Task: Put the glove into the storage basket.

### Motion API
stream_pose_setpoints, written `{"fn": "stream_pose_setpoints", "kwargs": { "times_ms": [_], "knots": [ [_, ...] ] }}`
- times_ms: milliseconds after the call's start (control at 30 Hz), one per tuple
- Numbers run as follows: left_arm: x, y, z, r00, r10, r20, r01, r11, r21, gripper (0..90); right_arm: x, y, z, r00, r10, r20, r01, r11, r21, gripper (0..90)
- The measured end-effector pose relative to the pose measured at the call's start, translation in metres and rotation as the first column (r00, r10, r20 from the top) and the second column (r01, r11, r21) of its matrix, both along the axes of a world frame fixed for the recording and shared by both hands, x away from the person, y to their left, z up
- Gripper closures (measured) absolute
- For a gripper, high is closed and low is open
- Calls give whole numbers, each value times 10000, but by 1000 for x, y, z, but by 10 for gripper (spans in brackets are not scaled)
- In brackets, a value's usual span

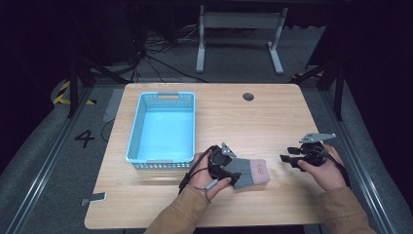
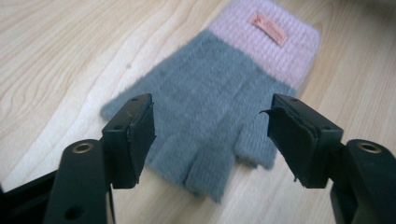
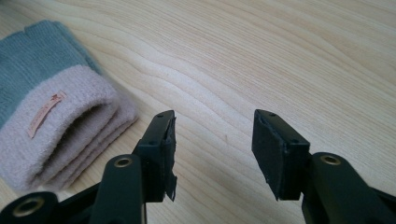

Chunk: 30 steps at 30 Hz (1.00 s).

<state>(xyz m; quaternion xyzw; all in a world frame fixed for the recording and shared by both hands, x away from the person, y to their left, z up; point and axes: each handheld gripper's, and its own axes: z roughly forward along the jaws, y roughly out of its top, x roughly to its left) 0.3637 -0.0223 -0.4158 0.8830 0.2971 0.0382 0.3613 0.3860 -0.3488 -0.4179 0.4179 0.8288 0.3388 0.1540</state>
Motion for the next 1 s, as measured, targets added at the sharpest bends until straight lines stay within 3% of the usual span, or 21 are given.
{"fn": "stream_pose_setpoints", "kwargs": {
  "times_ms": [133, 733, 1000],
  "knots": [
    [3, -6, -2, 9999, 49, 110, -49, 10000, 27, 294, 0, 0, 0, 10000, 32, -5, -32, 10000, 49, 503],
    [18, -29, -25, 9987, -418, -279, 419, 9991, 18, 282, -1, 1, 2, 9995, 176, -258, -167, 9991, 383, 511],
    [19, -36, -31, 9994, -325, -74, 326, 9994, 91, 257, -1, 3, 1, 9993, 273, -259, -261, 9987, 449, 497]
  ]
}}
